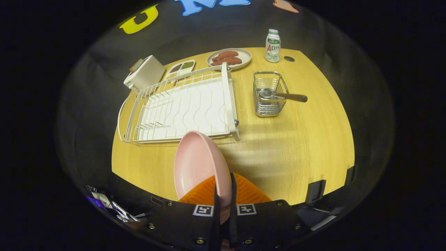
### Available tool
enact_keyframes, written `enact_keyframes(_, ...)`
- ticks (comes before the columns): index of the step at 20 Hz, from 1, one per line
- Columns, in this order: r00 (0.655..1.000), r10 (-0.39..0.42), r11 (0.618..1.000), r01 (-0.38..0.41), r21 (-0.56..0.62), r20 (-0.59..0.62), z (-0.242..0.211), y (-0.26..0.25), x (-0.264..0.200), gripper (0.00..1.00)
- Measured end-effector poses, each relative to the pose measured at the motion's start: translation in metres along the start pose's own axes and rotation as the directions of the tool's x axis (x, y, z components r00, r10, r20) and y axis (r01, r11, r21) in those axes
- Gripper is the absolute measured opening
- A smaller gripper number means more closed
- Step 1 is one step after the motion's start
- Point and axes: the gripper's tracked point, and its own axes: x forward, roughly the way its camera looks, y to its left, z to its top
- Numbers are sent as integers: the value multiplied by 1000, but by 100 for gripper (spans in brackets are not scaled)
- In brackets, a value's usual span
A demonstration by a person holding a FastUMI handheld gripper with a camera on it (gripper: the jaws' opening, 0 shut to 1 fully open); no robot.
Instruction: Take the plate from the dish rack, then take the spoon from the basket and place it into the plate.
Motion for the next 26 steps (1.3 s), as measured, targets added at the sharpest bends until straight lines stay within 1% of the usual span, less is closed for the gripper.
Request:
enact_keyframes(5, 999, 25, 1000, -25, 3, -41, -18, -3, 39, 10)
enact_keyframes(6, 997, 67, 997, -66, 29, -43, -19, 3, 45, 10)
enact_keyframes(10, 985, 162, 983, -157, 97, -50, -22, 4, 62, 10)
enact_keyframes(13, 972, 229, 969, -224, 109, -44, -21, 1, 72, 12)
enact_keyframes(17, 958, 285, 950, -279, 139, -23, -21, -6, 82, 15)
enact_keyframes(18, 964, 264, 957, -259, 132, -24, -23, -13, 87, 15)
enact_keyframes(19, 972, 234, 967, -229, 110, -32, -25, -23, 92, 17)
enact_keyframes(20, 974, 222, 971, -218, 94, -33, -26, -28, 93, 17)
enact_keyframes(23, 967, 255, 960, -253, 121, -4, -23, -29, 89, 18)
enact_keyframes(26, 958, 278, 950, -285, 123, 77, -11, -31, 73, 18)
